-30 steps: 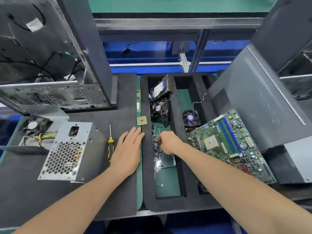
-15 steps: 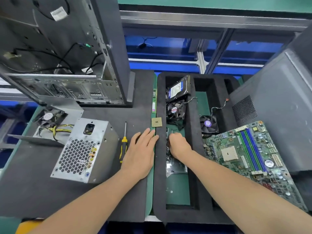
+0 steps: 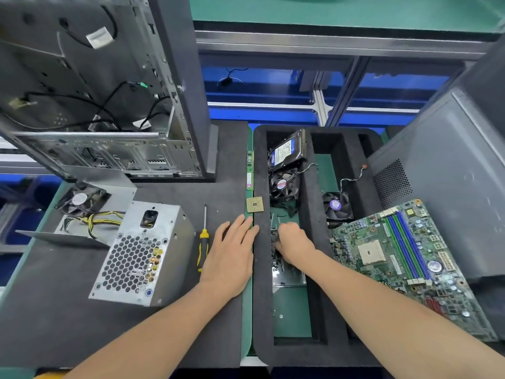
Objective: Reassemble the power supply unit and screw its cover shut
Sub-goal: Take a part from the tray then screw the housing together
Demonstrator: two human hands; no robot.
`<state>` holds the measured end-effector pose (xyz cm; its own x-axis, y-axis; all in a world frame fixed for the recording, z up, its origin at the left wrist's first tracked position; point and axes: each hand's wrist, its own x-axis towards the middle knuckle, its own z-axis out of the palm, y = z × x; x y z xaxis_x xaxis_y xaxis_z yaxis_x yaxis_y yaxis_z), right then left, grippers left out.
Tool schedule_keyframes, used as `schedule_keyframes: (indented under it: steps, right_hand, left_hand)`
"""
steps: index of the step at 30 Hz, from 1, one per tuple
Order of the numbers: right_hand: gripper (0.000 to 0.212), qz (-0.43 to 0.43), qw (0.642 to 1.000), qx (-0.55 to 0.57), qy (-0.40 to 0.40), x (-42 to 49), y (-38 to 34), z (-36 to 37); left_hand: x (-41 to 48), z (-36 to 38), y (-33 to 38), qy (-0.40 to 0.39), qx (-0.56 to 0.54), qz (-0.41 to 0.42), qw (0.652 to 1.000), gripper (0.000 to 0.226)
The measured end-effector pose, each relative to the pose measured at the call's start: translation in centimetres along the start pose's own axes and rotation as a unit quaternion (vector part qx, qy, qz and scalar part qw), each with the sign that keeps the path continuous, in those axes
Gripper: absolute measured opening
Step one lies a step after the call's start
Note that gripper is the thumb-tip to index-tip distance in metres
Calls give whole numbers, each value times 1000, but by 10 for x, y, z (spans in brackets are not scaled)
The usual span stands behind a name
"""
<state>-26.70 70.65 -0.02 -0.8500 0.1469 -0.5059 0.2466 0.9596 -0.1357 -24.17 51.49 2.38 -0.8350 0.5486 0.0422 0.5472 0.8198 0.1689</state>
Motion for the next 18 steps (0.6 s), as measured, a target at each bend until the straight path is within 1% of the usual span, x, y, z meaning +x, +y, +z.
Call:
schedule_keyframes:
  steps: [4,7,11,14,18]
  right_hand:
    - [24,19,1000,3,8,0,1,-2]
    - [24,25,999,26,10,3,1,0]
    - [11,-7,999,51,11,8,3,4]
    - [9,-32,999,34,1,9,4,7]
    - [11,-40,999,9,-2,6,5,8]
  left_hand:
    - [0,2,-1,-4,4,-1,1000,60]
    - [0,4,-1,0,5,-1,1000,60]
    - [1,5,-1,1,8,0,1000,60]
    - [1,6,-2,-1,9,-1,1000,61]
    - [1,6,-2,-3,5,-3,1000,61]
